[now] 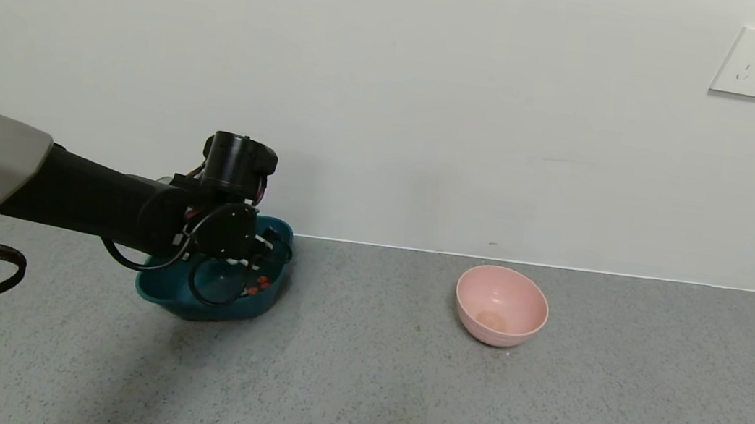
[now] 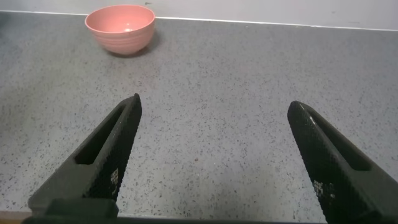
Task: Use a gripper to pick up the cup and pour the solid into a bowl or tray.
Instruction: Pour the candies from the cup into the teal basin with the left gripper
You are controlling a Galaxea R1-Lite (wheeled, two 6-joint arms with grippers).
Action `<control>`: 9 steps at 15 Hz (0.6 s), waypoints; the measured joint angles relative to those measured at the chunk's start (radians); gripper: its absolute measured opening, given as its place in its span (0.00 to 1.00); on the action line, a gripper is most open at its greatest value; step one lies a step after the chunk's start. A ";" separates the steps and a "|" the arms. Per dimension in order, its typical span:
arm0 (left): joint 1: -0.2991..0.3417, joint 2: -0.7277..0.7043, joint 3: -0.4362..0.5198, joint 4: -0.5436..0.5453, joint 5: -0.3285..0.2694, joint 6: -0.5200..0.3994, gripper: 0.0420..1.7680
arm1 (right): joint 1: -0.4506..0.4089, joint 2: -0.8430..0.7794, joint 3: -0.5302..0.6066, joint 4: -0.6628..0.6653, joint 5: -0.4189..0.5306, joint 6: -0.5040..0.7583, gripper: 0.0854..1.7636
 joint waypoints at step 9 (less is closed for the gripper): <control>-0.018 -0.040 0.036 -0.024 -0.027 -0.010 0.70 | 0.000 0.000 0.000 0.000 0.000 0.000 0.97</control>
